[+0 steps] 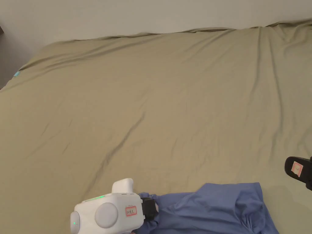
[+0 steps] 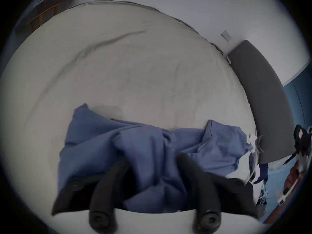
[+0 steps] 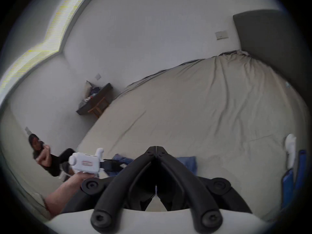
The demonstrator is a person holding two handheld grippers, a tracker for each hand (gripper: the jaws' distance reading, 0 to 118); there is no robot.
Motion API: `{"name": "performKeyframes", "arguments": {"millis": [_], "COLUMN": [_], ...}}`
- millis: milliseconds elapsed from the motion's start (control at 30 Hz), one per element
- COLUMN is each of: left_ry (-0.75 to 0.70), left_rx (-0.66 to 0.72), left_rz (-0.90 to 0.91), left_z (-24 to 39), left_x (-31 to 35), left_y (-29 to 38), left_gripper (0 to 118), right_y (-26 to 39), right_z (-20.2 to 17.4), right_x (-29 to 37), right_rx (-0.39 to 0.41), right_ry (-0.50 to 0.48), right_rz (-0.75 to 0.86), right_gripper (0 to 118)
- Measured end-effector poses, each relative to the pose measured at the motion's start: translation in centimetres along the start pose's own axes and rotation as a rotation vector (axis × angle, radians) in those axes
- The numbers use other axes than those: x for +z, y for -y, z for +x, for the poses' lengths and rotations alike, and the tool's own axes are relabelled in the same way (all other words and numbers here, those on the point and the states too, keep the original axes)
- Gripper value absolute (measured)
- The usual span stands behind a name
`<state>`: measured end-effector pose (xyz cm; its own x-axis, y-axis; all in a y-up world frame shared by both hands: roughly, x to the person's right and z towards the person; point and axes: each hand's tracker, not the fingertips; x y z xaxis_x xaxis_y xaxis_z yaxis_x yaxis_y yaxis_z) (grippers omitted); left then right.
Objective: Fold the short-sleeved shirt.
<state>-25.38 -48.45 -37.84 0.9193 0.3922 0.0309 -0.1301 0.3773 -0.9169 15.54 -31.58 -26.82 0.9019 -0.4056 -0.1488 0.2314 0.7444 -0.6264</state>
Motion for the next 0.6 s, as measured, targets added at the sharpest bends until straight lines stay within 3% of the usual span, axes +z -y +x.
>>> {"name": "performKeyframes", "arguments": {"millis": [67, 133, 167, 233, 300, 333, 367, 400, 433, 500, 567, 600], "left_ry": [0.104, 0.138, 0.147, 0.134, -0.016, -0.157, -0.264, -0.359, -0.377, -0.326, -0.162, -0.186], "left_rx": [-0.064, -0.005, 0.008, -0.028, -0.039, -0.064, -0.104, -0.173, -0.249, -0.233, -0.199, -0.220], "left_rz": [0.029, 0.032, 0.059, 0.192, 0.301, 0.326, 0.329, 0.326, 0.265, 0.202, 0.151, 0.149], "left_z": [0.4, 0.6, 0.3, -0.1, -1.1, -1.4, -1.4, -1.0, -0.8, -0.9, 0.4, 1.2], "left_x": [1.1, 3.5, 5.3, 9.3, 12.0, 12.4, 12.1, 11.5, 10.0, 7.7, 4.7, 3.8], "left_y": [0.1, 0.2, 0.2, 0.2, 0.4, 0.5, 0.6, 0.6, 0.6, 1.3, 2.7, 3.3], "left_gripper": [76, 109, 117, 117, 117, 114, 86, 32, 0, 0, 0, 0], "right_y": [-0.4, -0.6, -0.7, -0.8, -0.8, -0.7, -0.7, -0.6, -0.5, -0.2, -0.1, 0.0], "right_z": [-0.6, -1.4, -1.7, -2.3, -2.8, -2.9, -3.1, -3.3, -3.5, -3.6, -3.8, -3.7], "right_x": [0.8, 1.4, 1.7, 1.8, 1.7, 1.6, 1.4, 1.2, 1.0, 0.7, 0.6, 0.6], "right_rx": [0.072, 0.128, 0.141, 0.144, 0.147, 0.148, 0.153, 0.157, 0.159, 0.160, 0.155, 0.151], "right_ry": [0.111, 0.155, 0.167, 0.164, 0.146, 0.127, 0.112, 0.102, 0.094, 0.083, 0.076, 0.073], "right_rz": [0.029, 0.049, 0.062, 0.068, 0.065, 0.063, 0.059, 0.050, 0.043, 0.035, 0.029, 0.026], "right_gripper": [2, 2, 2, 2, 2, 2, 2, 2, 2, 2, 2, 2]}}
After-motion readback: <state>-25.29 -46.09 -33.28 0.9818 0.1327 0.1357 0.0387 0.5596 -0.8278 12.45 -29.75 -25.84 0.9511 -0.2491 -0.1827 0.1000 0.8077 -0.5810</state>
